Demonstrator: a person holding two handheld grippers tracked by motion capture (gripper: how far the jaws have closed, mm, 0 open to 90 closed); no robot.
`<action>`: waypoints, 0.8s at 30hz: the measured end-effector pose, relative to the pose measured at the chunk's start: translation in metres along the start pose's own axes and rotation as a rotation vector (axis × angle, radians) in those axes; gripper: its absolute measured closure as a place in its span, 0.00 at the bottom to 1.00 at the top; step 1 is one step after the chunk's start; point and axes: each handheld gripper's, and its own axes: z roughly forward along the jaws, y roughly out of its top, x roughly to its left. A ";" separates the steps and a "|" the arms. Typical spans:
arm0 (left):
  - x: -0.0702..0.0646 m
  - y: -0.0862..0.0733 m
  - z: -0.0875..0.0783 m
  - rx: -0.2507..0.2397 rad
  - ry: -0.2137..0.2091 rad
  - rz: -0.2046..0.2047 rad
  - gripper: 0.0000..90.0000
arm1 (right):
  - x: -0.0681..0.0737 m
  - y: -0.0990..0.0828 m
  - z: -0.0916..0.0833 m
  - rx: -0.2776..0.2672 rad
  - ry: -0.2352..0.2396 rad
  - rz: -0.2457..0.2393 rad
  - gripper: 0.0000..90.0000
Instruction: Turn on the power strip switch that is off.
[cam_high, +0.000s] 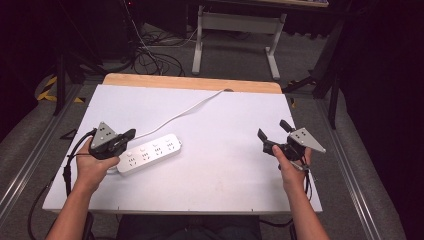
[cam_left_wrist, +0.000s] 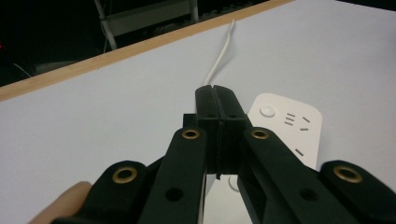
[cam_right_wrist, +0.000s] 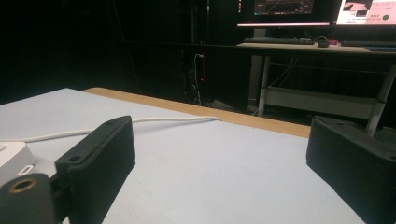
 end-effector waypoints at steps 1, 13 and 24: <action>0.000 0.000 0.001 0.000 -0.005 -0.004 1.00 | 0.000 0.000 0.000 0.000 0.000 -0.001 0.09; -0.002 0.004 0.011 0.052 -0.037 0.000 1.00 | -0.001 0.000 -0.001 -0.003 -0.005 0.002 0.10; -0.005 0.005 0.016 0.091 -0.069 0.005 1.00 | 0.000 0.000 0.000 0.000 -0.004 0.002 0.10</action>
